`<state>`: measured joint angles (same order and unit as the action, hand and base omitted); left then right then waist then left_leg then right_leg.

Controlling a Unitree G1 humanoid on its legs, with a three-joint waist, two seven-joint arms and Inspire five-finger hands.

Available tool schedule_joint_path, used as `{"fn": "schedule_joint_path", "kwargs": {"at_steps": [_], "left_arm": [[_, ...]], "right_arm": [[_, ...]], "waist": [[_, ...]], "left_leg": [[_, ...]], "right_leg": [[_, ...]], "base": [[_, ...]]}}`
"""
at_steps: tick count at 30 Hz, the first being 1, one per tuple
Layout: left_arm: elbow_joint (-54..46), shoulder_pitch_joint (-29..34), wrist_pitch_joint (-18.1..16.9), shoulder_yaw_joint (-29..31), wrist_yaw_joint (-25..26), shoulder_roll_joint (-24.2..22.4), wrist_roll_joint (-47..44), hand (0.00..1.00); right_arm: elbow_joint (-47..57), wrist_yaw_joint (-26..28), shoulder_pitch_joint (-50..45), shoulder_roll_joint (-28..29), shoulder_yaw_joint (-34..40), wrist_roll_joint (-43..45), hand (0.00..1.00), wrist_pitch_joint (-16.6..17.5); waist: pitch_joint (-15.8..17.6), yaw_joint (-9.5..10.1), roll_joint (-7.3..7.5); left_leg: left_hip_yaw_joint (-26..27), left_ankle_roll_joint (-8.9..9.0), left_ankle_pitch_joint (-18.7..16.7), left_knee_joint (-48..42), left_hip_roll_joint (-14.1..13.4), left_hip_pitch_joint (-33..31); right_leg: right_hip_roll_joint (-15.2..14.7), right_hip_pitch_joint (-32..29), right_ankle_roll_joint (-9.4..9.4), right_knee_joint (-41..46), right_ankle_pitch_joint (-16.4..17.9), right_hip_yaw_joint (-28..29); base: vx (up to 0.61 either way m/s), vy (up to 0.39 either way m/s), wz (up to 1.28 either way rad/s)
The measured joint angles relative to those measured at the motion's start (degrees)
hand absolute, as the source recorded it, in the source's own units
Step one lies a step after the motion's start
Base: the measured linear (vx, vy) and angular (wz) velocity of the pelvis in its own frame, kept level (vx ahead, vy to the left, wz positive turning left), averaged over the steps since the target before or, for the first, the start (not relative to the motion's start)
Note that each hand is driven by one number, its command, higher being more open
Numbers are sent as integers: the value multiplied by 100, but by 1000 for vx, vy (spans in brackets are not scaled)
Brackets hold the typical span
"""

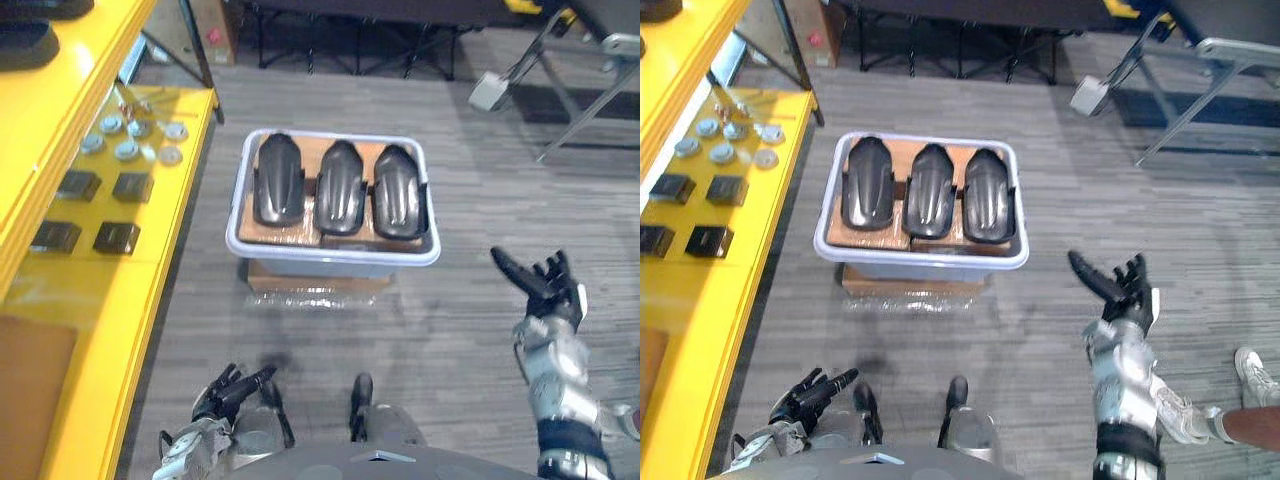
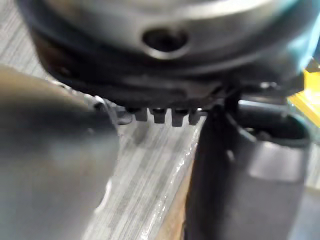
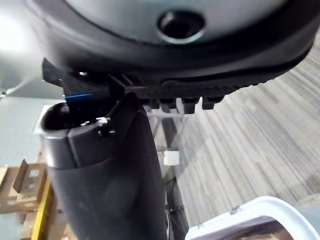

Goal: Walk over and take three plastic housings, then place them on the shelf

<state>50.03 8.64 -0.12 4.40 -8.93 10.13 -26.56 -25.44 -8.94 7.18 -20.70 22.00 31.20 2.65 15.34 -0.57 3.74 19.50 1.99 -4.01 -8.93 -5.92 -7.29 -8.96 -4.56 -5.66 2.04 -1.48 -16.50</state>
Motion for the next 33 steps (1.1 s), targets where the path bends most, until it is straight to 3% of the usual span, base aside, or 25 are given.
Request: {"fn": "schedule_joint_path", "kwargs": {"at_steps": [5, 7, 11, 18, 22, 27, 33], "left_arm": [[-43, -241, -61, 47, -1, 12, -41, 100], [-108, -294, -178, 29, -5, 9, -39, 100], [-106, -422, -302, -81, -27, -7, -43, 100], [-57, -793, -438, -478, -160, -97, -283, 100], [-54, -844, -489, -631, -206, -115, -496, 100], [-63, -910, -488, -794, -234, -148, -681, 100], [-60, -933, -496, -812, -309, -203, -718, 100]], "right_arm": [[-921, -106, 1474, -986, -16, 126, 100, -118], [-1304, -87, 2021, -1336, -153, 129, 100, -135], [-1902, -18, 2836, -1866, -608, 128, 100, -240], [-2888, -29, 3995, -2691, -1487, 85, 100, -610], [-3345, -78, 4262, -2717, -1660, 70, 100, -803], [-3559, -171, 4520, -3206, -1837, 12, 100, -1002], [-3787, -289, 4906, -3373, -1988, -163, 100, -1205]], "waist": [[756, 229, -242], [909, 298, -321], [990, 372, -441], [1319, 519, -886], [1382, 544, -1002], [1431, 609, -1151], [1458, 673, -1256]], "left_leg": [[-418, -178, -36, -735, -74, -931], [-515, -221, -48, -913, -67, -1172], [-581, -308, -110, -1161, -33, -1543], [-636, -437, -156, -1482, 150, -2097], [-716, -492, -120, -1584, 206, -2278], [-764, -580, -46, -1594, 324, -2436], [-828, -502, 45, -1448, 425, -2555]], "right_leg": [[-8, -462, 104, 215, -147, -287], [-12, -614, 112, 312, -178, -364], [-97, -943, 111, 539, -177, -384], [-424, -1622, 80, 1235, -11, -372], [-526, -1831, 89, 1516, 87, -411], [-697, -2093, 79, 1870, 210, -416], [-808, -2331, 110, 2067, 284, -421]], "base": [[-119, 18, 35], [-62, 27, 24], [-38, 50, 9], [-69, 81, 7], [-33, 23, 14], [-27, 5, 10], [-29, -22, 8]]}}
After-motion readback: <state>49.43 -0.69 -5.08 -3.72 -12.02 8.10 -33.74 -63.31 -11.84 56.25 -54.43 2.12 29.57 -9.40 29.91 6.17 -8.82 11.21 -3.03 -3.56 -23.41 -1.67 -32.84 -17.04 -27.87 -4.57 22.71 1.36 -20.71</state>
